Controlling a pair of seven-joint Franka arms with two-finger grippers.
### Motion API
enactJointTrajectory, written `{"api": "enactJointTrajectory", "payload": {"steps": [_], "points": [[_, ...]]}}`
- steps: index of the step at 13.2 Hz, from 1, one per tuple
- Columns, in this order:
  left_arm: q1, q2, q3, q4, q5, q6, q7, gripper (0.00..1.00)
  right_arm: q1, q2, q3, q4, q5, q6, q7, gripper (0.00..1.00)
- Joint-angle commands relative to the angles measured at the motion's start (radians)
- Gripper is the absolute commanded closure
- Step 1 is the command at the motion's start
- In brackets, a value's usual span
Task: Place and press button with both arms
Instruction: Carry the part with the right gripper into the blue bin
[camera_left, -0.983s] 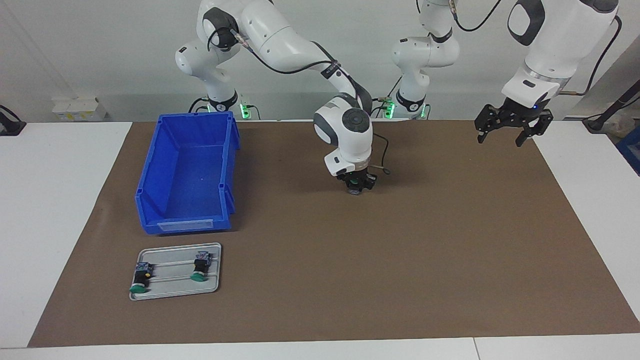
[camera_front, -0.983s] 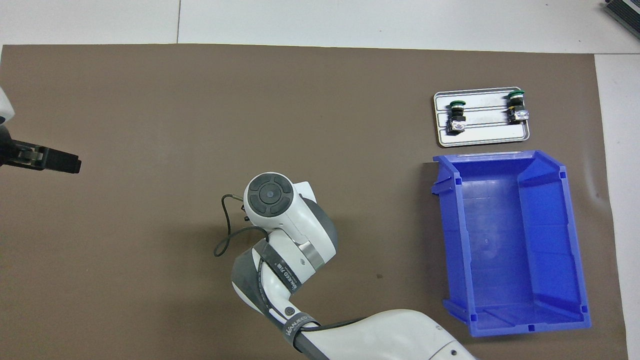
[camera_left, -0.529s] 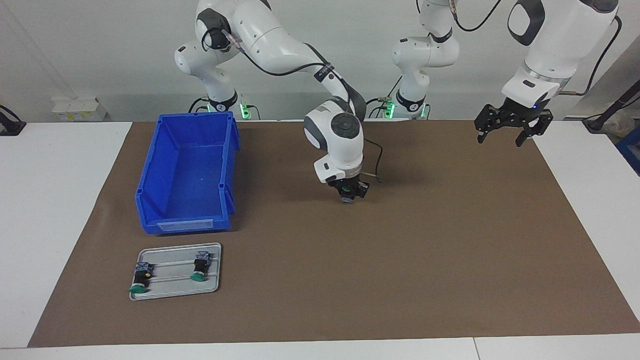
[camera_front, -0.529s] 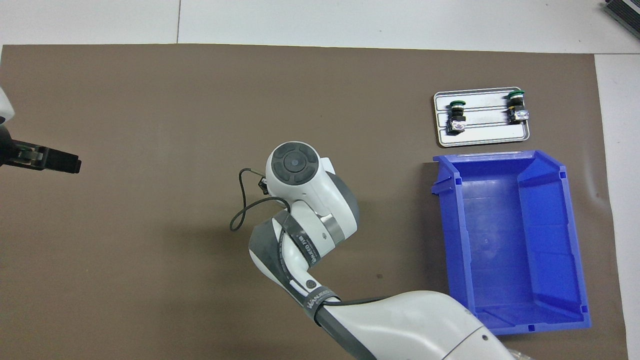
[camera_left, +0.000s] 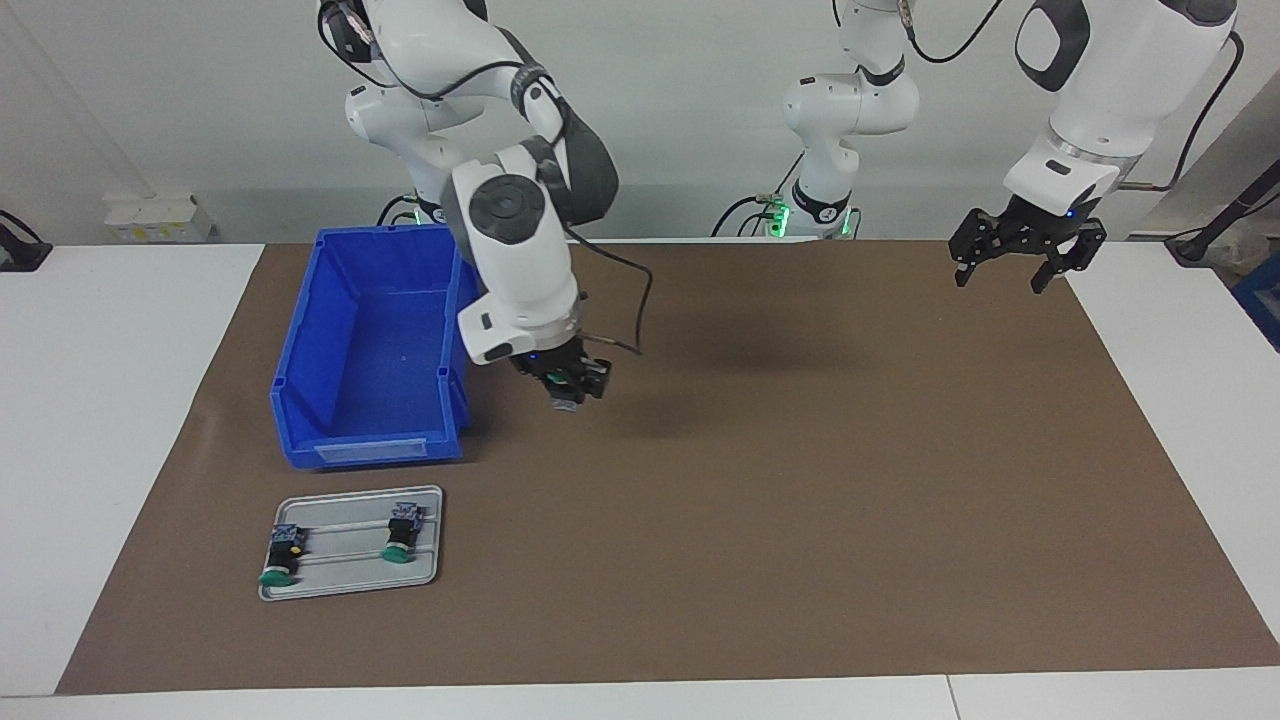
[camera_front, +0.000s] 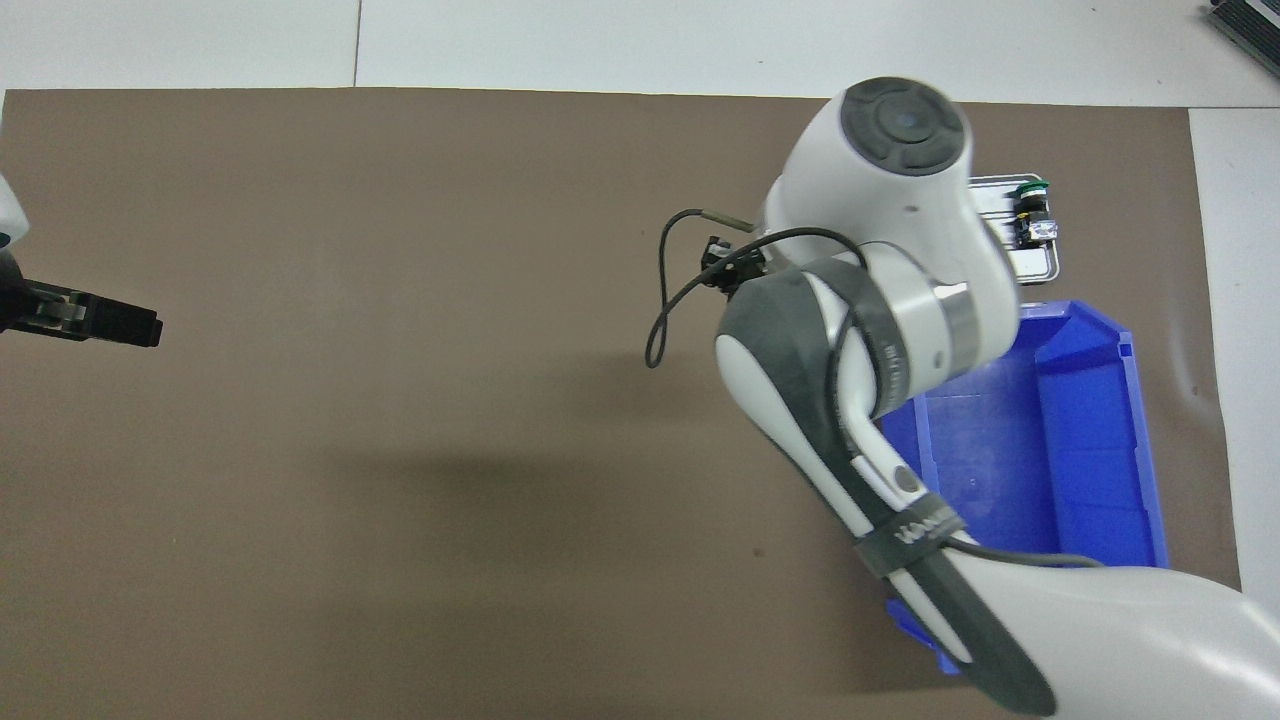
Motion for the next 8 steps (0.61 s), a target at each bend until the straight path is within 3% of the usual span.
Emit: {"api": "enactJointTrajectory", "payload": {"steps": [1, 5, 8], "points": [[0.012, -0.031, -0.01, -0.037, 0.012, 0.014, -0.005, 0.0, -0.103, -0.066, 0.018, -0.03, -0.041, -0.065, -0.116, 1.0], [0.012, -0.031, -0.008, -0.037, 0.012, 0.014, -0.005, 0.0, -0.255, -0.126, 0.018, -0.113, -0.041, -0.073, -0.274, 1.0], [0.014, -0.031, -0.01, -0.037, 0.012, 0.014, -0.005, 0.0, -0.346, -0.175, 0.018, -0.234, -0.041, -0.006, -0.39, 1.0]]}}
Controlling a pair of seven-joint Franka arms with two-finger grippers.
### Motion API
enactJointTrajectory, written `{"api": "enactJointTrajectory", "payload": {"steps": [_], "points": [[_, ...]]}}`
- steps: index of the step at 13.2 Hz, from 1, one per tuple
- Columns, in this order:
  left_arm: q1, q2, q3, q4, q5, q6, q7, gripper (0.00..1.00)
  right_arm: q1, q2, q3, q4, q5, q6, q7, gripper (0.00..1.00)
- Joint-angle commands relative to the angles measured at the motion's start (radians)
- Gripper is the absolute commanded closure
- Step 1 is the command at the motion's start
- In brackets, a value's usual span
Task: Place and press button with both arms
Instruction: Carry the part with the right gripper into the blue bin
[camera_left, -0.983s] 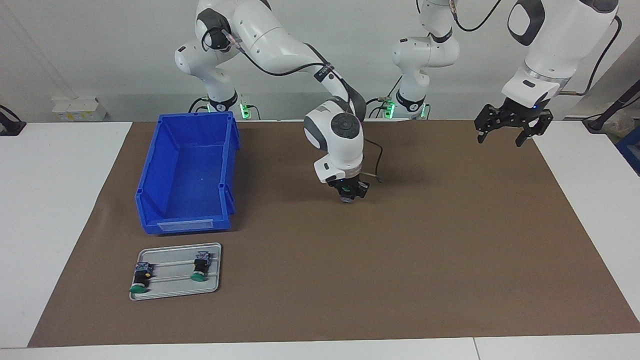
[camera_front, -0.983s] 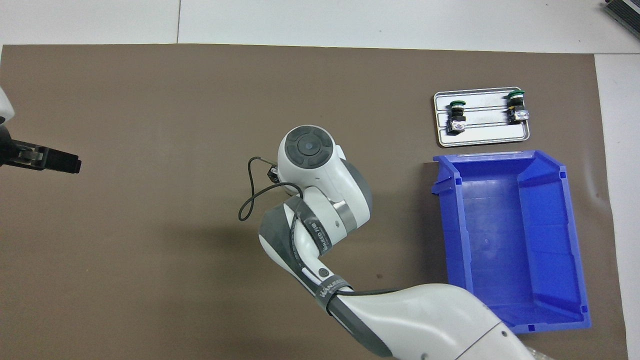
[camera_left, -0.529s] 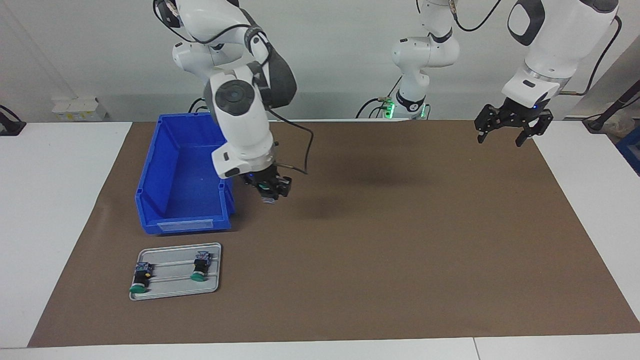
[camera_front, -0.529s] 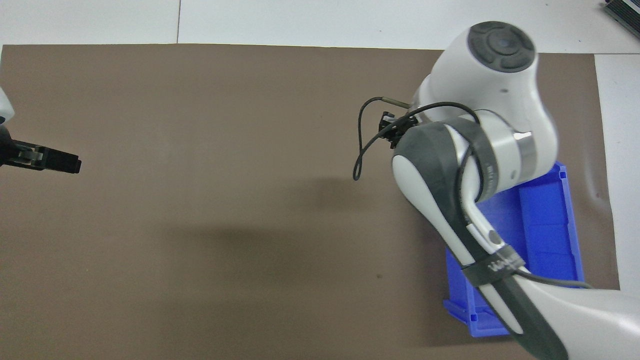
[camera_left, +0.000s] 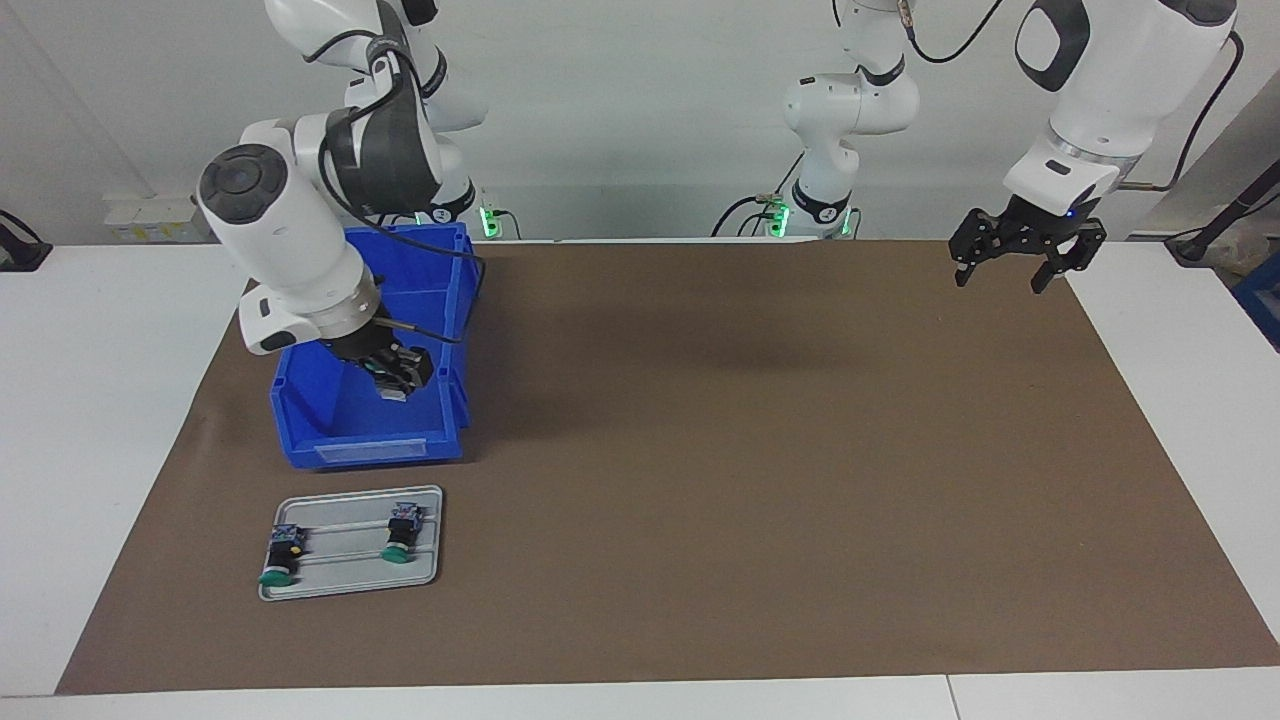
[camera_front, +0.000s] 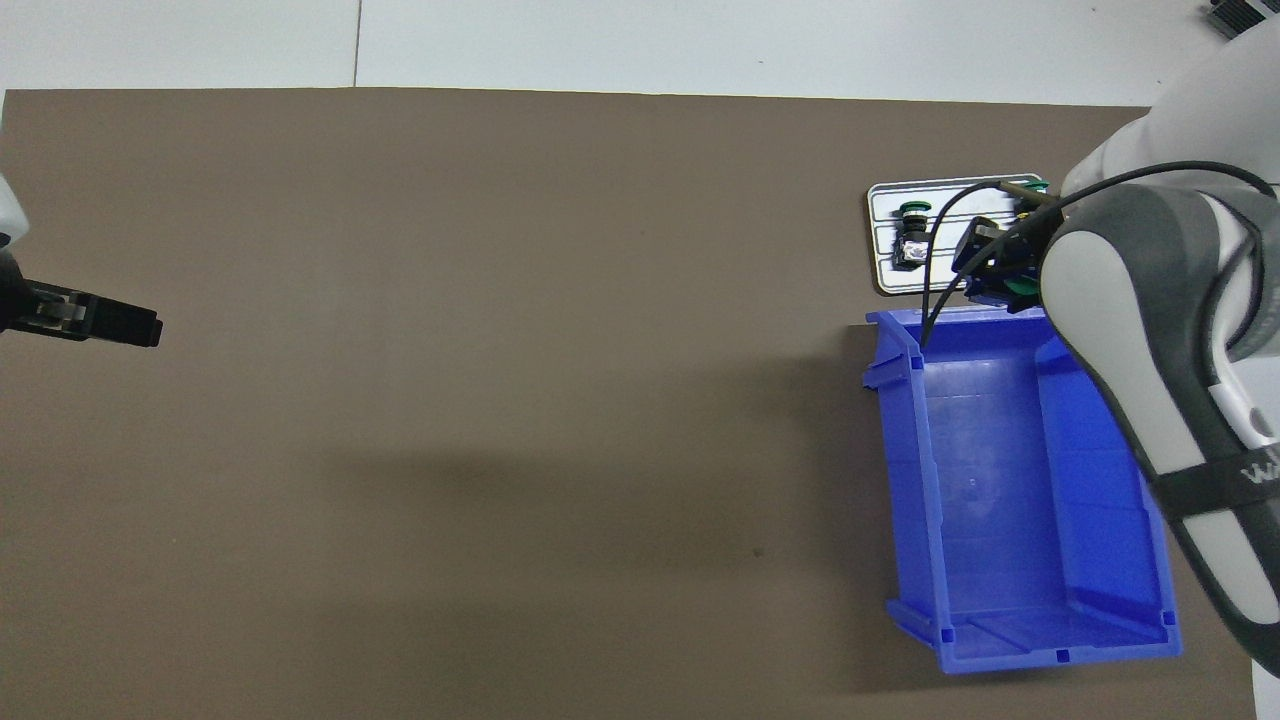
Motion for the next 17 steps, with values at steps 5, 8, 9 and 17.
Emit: {"api": "enactJointTrajectory", "payload": {"steps": [5, 8, 9, 17], "points": [[0.013, -0.032, -0.01, -0.037, 0.012, 0.014, -0.005, 0.0, -0.037, -0.206, 0.019, -0.517, -0.097, 0.412, -0.023, 1.0], [0.012, -0.031, -0.01, -0.037, 0.012, 0.014, -0.005, 0.0, -0.037, -0.201, 0.02, -0.606, -0.097, 0.513, 0.005, 1.0], [0.012, -0.031, -0.008, -0.037, 0.012, 0.014, -0.005, 0.0, -0.037, -0.197, 0.02, -0.648, -0.097, 0.576, 0.005, 1.0], [0.013, -0.031, -0.01, -0.037, 0.012, 0.014, -0.005, 0.0, -0.052, -0.152, 0.02, -0.752, -0.097, 0.782, -0.001, 1.0]]}}
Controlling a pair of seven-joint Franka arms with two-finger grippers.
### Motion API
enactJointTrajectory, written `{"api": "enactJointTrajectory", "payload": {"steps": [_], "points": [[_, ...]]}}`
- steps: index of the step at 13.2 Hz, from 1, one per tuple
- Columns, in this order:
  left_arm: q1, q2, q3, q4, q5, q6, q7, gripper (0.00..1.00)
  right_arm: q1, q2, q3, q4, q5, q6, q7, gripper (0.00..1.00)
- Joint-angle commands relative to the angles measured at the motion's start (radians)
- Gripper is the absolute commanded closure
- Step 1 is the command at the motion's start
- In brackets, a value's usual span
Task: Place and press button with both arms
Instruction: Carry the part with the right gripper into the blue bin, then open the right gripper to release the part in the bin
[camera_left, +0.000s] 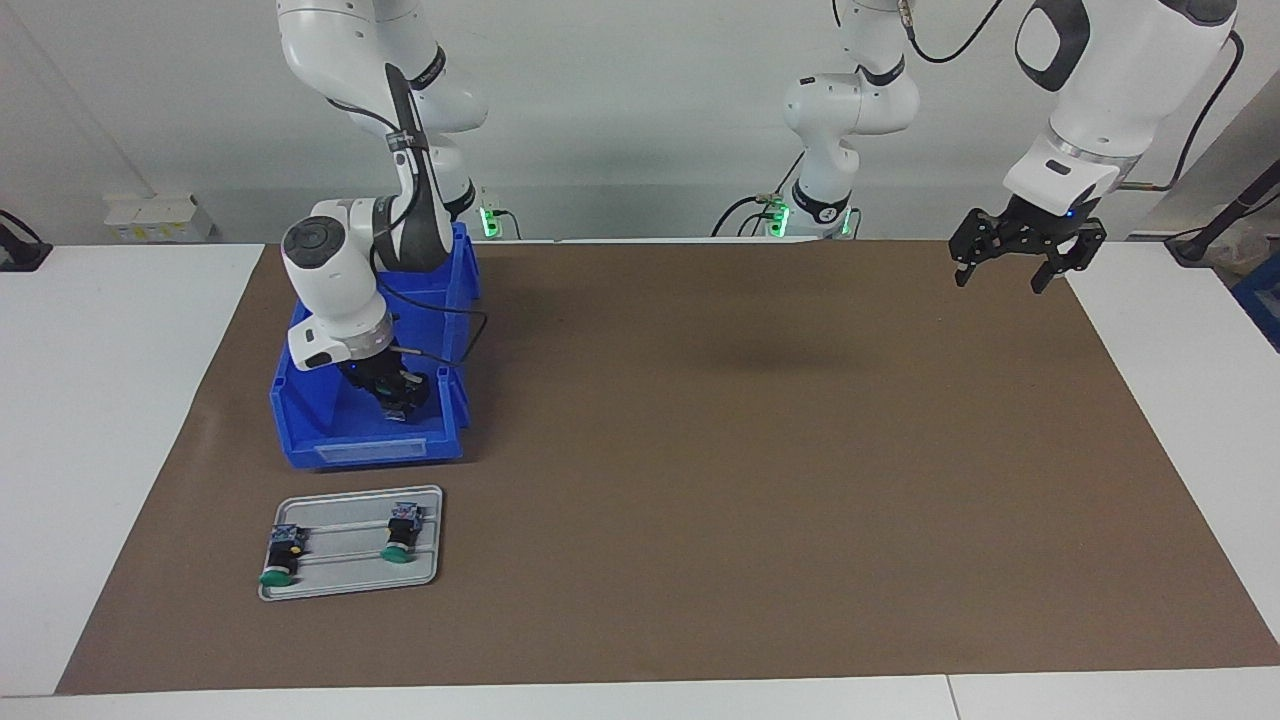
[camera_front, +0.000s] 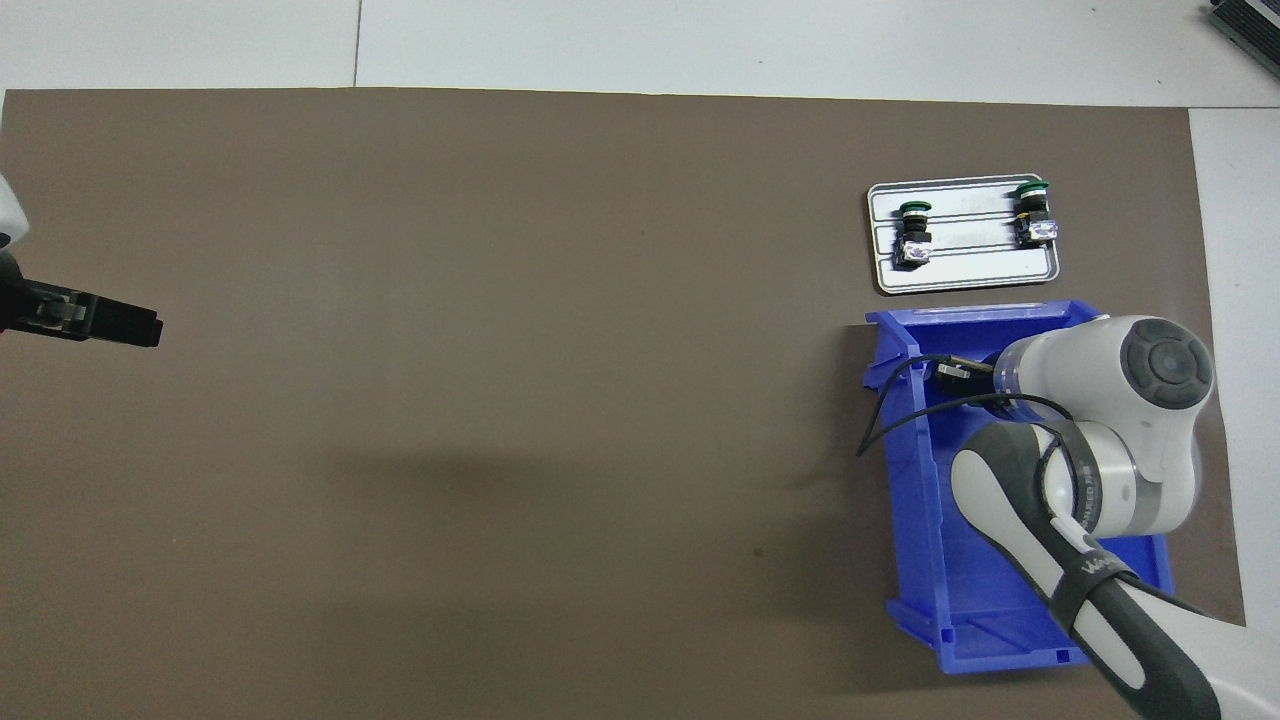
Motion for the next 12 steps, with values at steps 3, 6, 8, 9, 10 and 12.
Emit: {"api": "enactJointTrajectory", "payload": {"steps": [3, 6, 8, 9, 10, 12], "points": [[0.012, -0.031, -0.01, -0.037, 0.012, 0.014, -0.005, 0.0, -0.011, -0.008, 0.008, 0.001, -0.023, 0.016, 0.019, 0.56], [0.012, -0.031, -0.01, -0.036, 0.012, 0.014, -0.005, 0.0, -0.011, -0.011, 0.006, 0.023, -0.023, 0.003, 0.018, 0.24], [0.012, -0.032, -0.008, -0.037, 0.012, 0.014, -0.005, 0.0, -0.011, -0.011, 0.006, 0.027, -0.023, -0.001, 0.019, 0.19], [0.012, -0.031, -0.008, -0.037, 0.012, 0.014, -0.005, 0.0, -0.011, -0.017, 0.006, 0.04, -0.023, -0.007, 0.018, 0.18], [0.012, -0.032, -0.008, -0.036, 0.012, 0.014, -0.005, 0.0, -0.01, -0.023, 0.006, 0.067, -0.023, -0.055, 0.019, 0.18], [0.012, -0.031, -0.01, -0.036, 0.012, 0.014, -0.005, 0.0, -0.011, -0.034, 0.005, 0.176, -0.025, -0.208, 0.013, 0.18]]}}
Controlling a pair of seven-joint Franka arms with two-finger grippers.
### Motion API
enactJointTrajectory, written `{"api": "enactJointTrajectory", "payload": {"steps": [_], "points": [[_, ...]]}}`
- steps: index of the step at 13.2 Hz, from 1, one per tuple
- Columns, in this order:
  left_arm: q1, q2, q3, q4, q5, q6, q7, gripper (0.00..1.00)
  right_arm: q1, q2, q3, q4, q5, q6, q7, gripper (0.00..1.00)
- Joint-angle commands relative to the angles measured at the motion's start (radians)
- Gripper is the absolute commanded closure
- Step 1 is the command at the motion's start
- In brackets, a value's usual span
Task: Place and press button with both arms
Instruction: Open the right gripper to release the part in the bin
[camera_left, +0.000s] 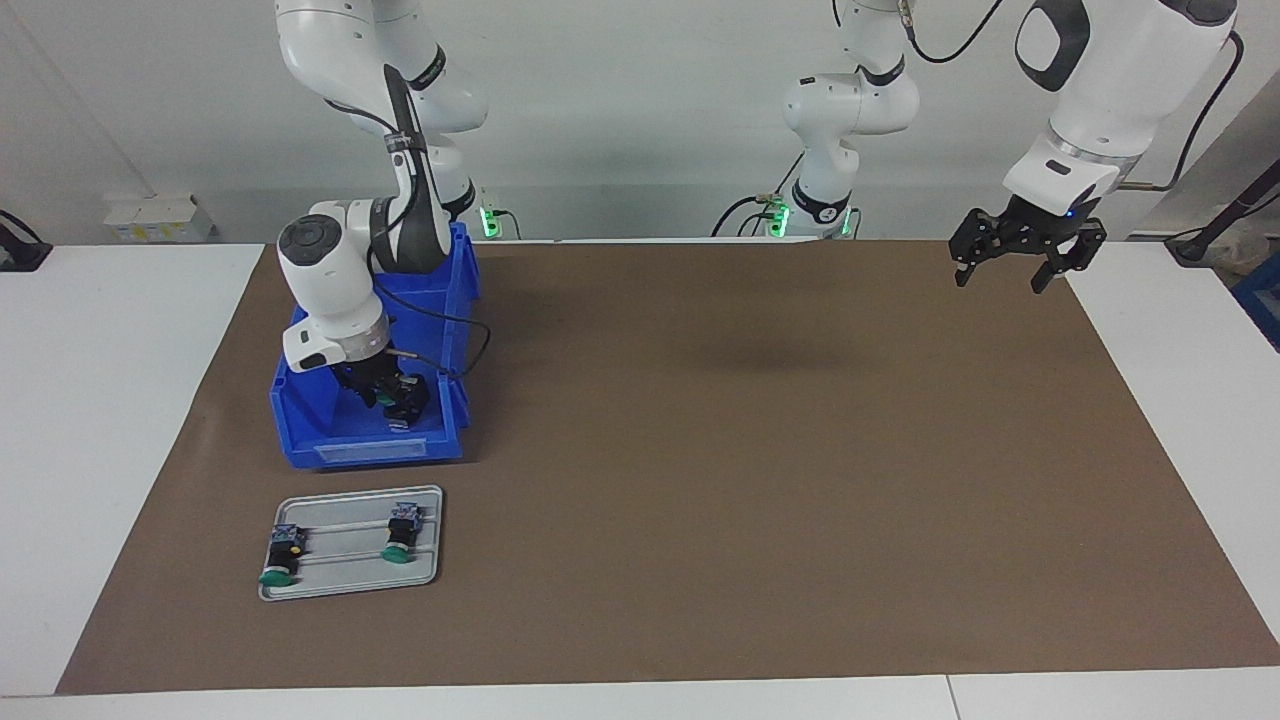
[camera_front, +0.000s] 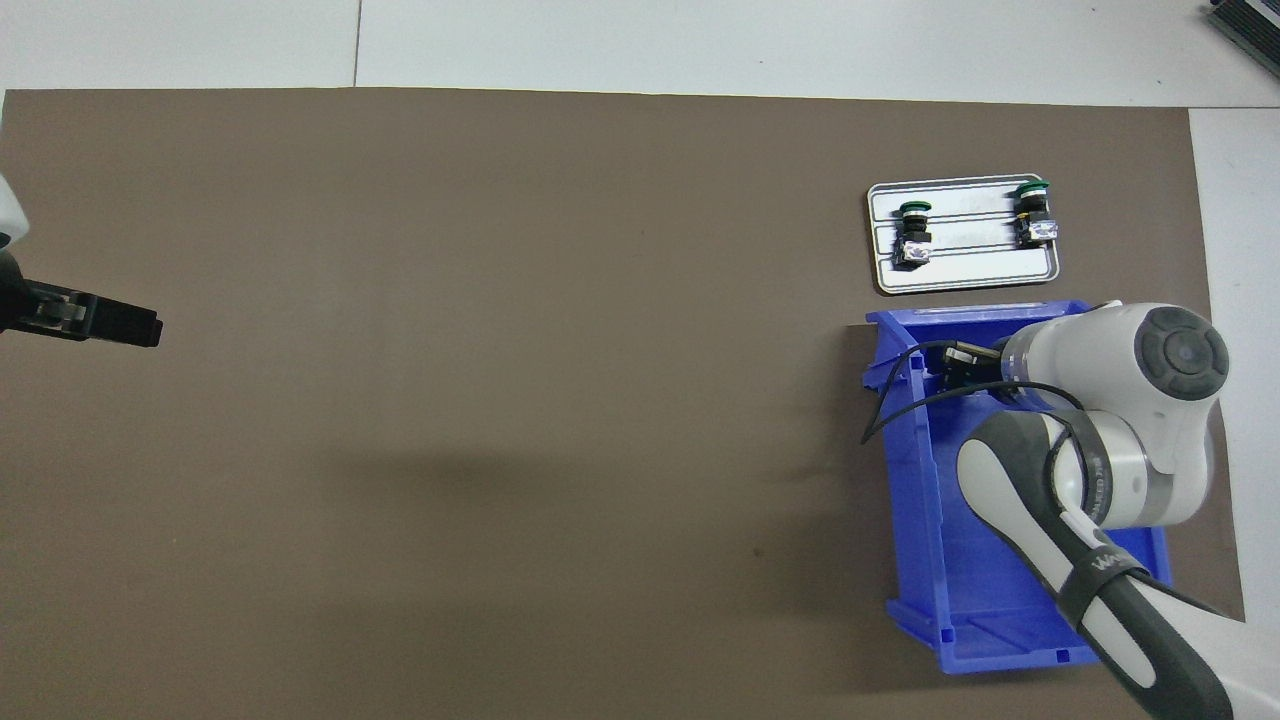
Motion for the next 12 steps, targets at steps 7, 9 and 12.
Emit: {"api": "enactJointTrajectory", "payload": {"steps": [7, 9, 12], "points": [[0.012, -0.032, -0.01, -0.037, 0.012, 0.014, -0.005, 0.0, -0.01, -0.053, 0.011, 0.521, -0.026, -0.625, -0.056, 0.15], [0.013, -0.032, -0.008, -0.037, 0.012, 0.014, -0.005, 0.0, -0.01, -0.053, 0.017, 0.603, -0.017, -0.722, -0.091, 0.15], [0.012, -0.032, -0.008, -0.037, 0.012, 0.014, -0.005, 0.0, -0.012, -0.036, 0.019, 0.731, -0.005, -0.849, -0.185, 0.13]]}}
